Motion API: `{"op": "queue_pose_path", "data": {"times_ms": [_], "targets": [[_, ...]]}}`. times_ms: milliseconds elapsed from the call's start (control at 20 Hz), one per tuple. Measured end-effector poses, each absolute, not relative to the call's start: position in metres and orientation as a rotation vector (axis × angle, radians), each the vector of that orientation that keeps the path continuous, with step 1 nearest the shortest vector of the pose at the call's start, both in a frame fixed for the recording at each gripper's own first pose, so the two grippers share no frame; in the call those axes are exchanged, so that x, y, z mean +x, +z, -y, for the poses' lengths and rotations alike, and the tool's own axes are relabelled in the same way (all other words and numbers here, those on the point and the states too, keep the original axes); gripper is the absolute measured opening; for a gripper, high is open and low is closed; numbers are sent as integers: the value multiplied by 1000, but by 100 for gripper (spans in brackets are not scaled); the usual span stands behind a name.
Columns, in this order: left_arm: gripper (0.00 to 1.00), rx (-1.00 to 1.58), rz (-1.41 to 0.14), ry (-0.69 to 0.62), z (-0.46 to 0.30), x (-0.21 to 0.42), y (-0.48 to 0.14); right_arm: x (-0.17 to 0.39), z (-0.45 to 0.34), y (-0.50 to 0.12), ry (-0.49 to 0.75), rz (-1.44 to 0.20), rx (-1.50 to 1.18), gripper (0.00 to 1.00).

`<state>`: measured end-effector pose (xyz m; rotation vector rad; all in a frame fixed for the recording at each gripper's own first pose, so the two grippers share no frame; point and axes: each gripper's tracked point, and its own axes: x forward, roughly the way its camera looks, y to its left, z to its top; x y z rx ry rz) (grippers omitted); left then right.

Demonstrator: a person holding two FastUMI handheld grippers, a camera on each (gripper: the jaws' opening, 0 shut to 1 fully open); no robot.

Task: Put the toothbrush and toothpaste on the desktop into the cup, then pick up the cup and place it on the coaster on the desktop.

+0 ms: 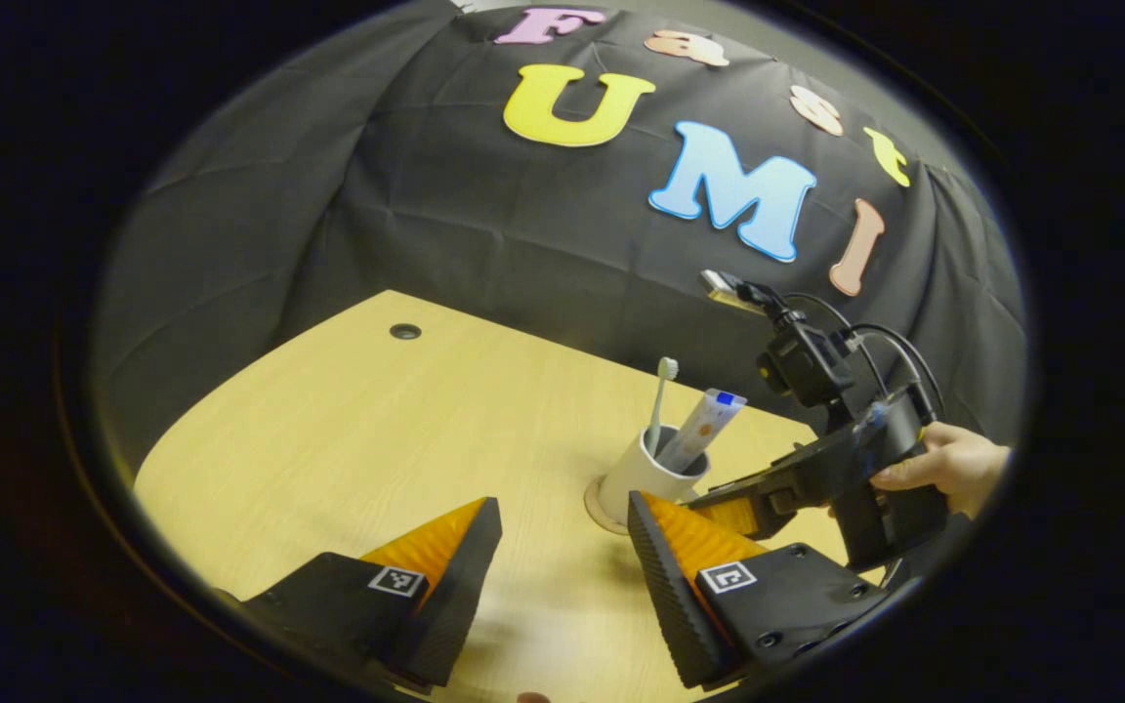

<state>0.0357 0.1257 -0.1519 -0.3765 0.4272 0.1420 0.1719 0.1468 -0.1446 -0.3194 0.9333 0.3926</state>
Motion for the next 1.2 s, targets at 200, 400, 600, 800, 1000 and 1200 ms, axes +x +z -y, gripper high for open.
{"op": "queue_pose_path", "data": {"times_ms": [200, 400, 600, 800, 1000, 1200], "targets": [[87, -336, -407, 106, -109, 41, -141, 153, -139, -116, 399, -834, -252, 97], [87, -302, -354, 59, -82, 50, -117, 133, -120, -88, 385, -714, -170, 97], [87, -269, -309, 4, -49, 61, -96, 115, -86, -61, 318, -570, -132, 97], [87, -257, -262, -37, -12, 68, -75, 98, -50, -29, 260, -403, -102, 97], [87, -236, -172, -70, 22, 77, -41, 75, -11, 13, 207, -218, -58, 97], [86, -207, -71, -82, 51, 78, -6, 59, 23, 33, 135, -38, -54, 96]]}}
